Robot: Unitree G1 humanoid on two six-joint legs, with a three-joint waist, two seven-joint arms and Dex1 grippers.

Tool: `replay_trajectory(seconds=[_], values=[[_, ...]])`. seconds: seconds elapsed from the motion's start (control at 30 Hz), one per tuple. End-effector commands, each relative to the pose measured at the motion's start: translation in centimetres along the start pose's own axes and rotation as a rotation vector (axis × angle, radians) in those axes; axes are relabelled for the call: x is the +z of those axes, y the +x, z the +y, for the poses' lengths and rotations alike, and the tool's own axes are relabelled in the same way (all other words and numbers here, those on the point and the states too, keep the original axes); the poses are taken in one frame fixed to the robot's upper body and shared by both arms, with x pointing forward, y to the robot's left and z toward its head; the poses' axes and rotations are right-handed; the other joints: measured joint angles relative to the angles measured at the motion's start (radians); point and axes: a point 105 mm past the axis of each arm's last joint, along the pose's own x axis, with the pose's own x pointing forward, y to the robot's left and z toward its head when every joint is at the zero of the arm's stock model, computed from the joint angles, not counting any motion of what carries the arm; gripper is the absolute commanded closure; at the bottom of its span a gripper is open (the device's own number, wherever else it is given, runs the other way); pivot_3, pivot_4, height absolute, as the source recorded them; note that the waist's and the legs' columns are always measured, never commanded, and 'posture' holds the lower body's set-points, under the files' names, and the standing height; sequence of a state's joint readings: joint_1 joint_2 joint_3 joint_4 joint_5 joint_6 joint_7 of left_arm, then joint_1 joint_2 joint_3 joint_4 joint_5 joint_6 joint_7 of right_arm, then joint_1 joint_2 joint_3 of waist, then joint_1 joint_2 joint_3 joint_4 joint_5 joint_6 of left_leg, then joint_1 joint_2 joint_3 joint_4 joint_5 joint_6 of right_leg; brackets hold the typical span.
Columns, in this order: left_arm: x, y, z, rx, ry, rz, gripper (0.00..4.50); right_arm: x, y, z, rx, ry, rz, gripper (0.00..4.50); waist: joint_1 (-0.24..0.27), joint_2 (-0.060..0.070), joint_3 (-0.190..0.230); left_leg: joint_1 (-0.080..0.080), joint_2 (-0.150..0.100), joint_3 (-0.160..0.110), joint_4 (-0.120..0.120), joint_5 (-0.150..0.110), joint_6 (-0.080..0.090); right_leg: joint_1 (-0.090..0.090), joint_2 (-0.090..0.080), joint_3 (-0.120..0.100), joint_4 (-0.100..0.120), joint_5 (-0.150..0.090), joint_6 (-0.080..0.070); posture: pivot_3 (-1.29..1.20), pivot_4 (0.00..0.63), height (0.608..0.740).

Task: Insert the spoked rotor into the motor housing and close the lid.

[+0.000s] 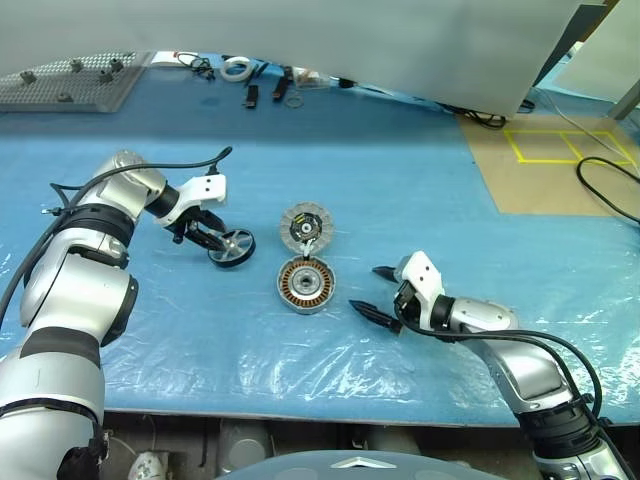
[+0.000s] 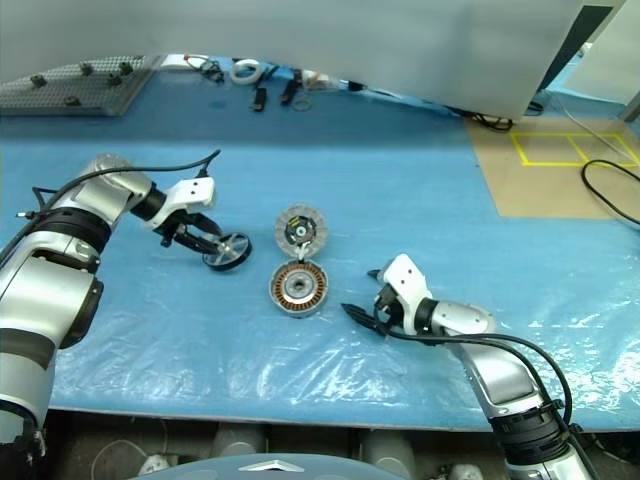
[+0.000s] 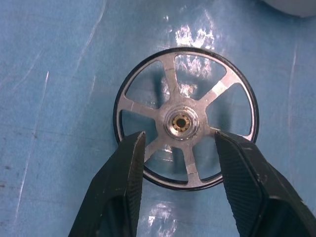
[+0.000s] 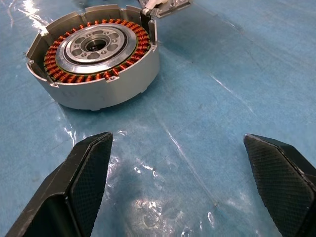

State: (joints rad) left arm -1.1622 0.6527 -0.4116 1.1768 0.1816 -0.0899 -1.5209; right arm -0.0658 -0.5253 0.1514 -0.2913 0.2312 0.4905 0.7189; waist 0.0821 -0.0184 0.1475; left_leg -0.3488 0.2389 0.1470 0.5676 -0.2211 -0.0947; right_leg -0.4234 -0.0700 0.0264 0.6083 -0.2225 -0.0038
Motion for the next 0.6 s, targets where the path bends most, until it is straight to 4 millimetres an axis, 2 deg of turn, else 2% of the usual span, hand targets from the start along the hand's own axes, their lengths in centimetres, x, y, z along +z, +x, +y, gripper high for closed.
replay_trajectory(seconds=[0.03, 0.23, 0.37, 0.6], values=[[0.6, 0.1, 0.2, 0.011, 0.008, -0.025, 2.16, 1.3, -0.2, 0.4, 0.008, -0.048, -0.040, 0.00, 0.003, 0.000, 0.000, 0.000, 0.000, 0.000, 0.000, 0.000, 0.000, 0.000, 0.000, 0.000, 0.000, 0.000, 0.000, 0.00, 0.150, 0.740], [1.1, 1.2, 0.0, -0.002, 0.004, -0.053, 2.16, 1.3, -0.4, 0.3, 0.003, -0.054, -0.034, 0.00, 0.014, 0.000, 0.000, 0.000, 0.000, 0.000, 0.000, 0.000, 0.000, 0.001, -0.001, 0.000, 0.000, 0.000, 0.000, 0.00, 0.150, 0.740], [0.0, 1.7, -0.3, -0.014, 0.012, -0.004, 2.16, 1.1, -0.7, 0.3, 0.001, -0.062, -0.021, 0.00, 0.015, 0.000, 0.000, 0.001, -0.001, 0.000, 0.000, 0.000, 0.000, 0.001, -0.001, 0.000, 0.000, 0.000, 0.000, 0.00, 0.150, 0.740], [0.2, 2.4, -0.6, -0.038, -0.005, -0.026, 2.16, 1.0, -0.7, 0.3, -0.005, -0.064, -0.015, 0.00, 0.015, 0.000, 0.000, 0.004, -0.001, 0.000, 0.001, 0.000, 0.000, 0.005, -0.003, 0.000, 0.000, 0.000, 0.000, 0.00, 0.150, 0.740]])
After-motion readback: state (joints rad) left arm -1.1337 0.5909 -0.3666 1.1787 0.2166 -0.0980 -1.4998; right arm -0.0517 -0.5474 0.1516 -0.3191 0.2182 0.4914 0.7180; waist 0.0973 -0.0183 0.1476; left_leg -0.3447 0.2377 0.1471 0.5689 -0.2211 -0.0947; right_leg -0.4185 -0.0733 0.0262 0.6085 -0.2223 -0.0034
